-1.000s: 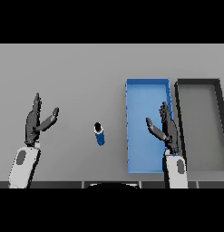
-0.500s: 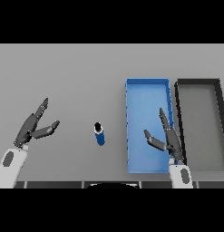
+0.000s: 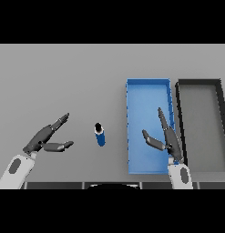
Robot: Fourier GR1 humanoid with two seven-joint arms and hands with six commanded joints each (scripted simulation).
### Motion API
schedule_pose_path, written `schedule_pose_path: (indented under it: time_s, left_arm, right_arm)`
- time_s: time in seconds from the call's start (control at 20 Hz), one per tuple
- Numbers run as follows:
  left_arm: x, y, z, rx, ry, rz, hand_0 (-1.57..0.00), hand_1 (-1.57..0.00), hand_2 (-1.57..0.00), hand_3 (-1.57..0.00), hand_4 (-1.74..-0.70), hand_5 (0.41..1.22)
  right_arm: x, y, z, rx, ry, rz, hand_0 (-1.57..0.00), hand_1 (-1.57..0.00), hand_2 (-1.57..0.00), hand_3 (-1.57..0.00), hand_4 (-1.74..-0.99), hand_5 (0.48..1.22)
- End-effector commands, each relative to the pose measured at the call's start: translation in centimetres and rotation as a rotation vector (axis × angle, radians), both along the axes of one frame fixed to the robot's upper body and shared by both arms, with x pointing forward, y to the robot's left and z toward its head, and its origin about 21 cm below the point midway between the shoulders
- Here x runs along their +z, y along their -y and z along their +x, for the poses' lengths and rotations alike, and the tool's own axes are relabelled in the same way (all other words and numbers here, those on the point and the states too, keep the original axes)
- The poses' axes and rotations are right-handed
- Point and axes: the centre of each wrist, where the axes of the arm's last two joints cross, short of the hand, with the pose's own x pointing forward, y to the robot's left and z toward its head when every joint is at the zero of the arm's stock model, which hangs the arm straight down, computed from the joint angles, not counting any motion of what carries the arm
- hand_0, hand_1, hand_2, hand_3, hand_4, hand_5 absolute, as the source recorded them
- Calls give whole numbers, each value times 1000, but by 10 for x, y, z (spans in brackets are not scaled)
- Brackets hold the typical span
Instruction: Pick up the blue pipe and place it into the blue bin.
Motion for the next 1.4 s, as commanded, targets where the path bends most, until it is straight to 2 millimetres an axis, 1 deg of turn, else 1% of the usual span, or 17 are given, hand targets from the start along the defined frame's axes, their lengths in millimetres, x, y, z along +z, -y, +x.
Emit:
schedule_pose_path:
  time_s: [0.0, 0.15, 0.2, 0.25, 0.35, 0.45, 0.5, 0.6, 0.65, 0.7, 0.8, 0.9, 0.95, 1.0, 1.15, 1.25, 1.35]
  left_arm:
    - [-3, 11, -6, -41, -8, -7, 1, 1, 1, 1, -1141, 503]
    - [-9, 33, -9, -99, -7, 2, 1, 1, 1, 1, -1176, 484]
    - [-13, 44, -10, -108, -9, 15, 1, 1, 1, 1, -1176, 475]
    - [-17, 48, -11, -112, -5, 19, 1, 1, 1, 1, -1181, 469]
    - [-26, 59, -11, -120, 1, 7, 1, 1, 1, 1, -1186, 464]
    - [-32, 65, -9, -121, -10, 2, 1, 1, 1, 1, -1193, 465]
    - [-36, 75, -6, -127, -23, -5, 1, 1, 1, 1, -1200, 467]
    - [-44, 82, 0, -127, -52, -3, 1, 1, 1, 1, -1195, 467]
    - [-50, 89, 3, -129, -69, -17, 1, 1, 1, 1, -1191, 467]
    - [-51, 93, 6, -135, -74, -25, 1, 1, 1, 1, -1189, 469]
    - [-55, 109, 9, -151, -64, -29, 1, 1, 1, 1, -1172, 464]
    - [-57, 117, 16, -163, -58, 5, 1, 1, 1, 1, -1136, 459]
    - [-62, 119, 16, -169, -60, 8, 1, 1, 1, 1, -1131, 462]
    - [-62, 125, 20, -185, -67, -30, 1, 1, 1, 1, -1153, 479]
    - [-64, 138, 23, -188, -60, -99, 1, 1, -1, 1, -1215, 533]
    - [-66, 143, 24, -177, -58, -137, 1, -40, -110, -43, -1267, 585]
    - [-67, 151, 25, -160, -72, -146, -100, -265, -357, -215, -1317, 651]
  right_arm:
    - [0, 1, -1, 3, 7, -4, 1, 1, 1, 1, -1208, 611]
    - [0, 1, -4, -4, 3, -6, 1, 1, 1, 1, -1212, 613]
    - [0, -1, -4, -3, 3, -2, 1, 1, 1, 1, -1217, 615]
    - [0, -5, -4, -4, 2, 4, 1, 1, 1, 1, -1221, 618]
    - [0, -4, -8, -3, 8, 4, 1, 1, 1, 1, -1223, 620]
    - [2, -4, -10, -5, 14, 7, 1, 1, 1, 1, -1230, 622]
    - [4, -3, -10, -6, 20, 3, 1, 1, 1, 1, -1231, 623]
    - [2, -1, -8, -17, -4, 4, 1, 1, 1, 1, -1229, 621]
    - [2, -3, -9, -10, 8, 15, 1, 1, 1, 1, -1223, 618]
    - [2, -2, -11, -18, 2, 13, 1, 1, 1, 1, -1218, 612]
    - [0, -2, -15, -20, -1, 2, 1, 1, 1, 1, -1208, 608]
    - [0, 0, -14, -25, -5, 8, 1, 1, 1, 1, -1204, 607]
    - [-1, -2, -11, -27, -6, 7, 1, 1, 1, 1, -1201, 605]
    - [3, 0, -9, -27, 1, 7, 1, 1, 1, 1, -1202, 606]
    - [0, 3, -11, -31, -11, 20, 1, 1, 1, 1, -1206, 606]
    - [2, 4, -11, -31, 5, 5, 1, 1, 1, 1, -1196, 603]
    - [3, 4, -14, -26, 5, 19, 1, 1, 1, 1, -1198, 605]
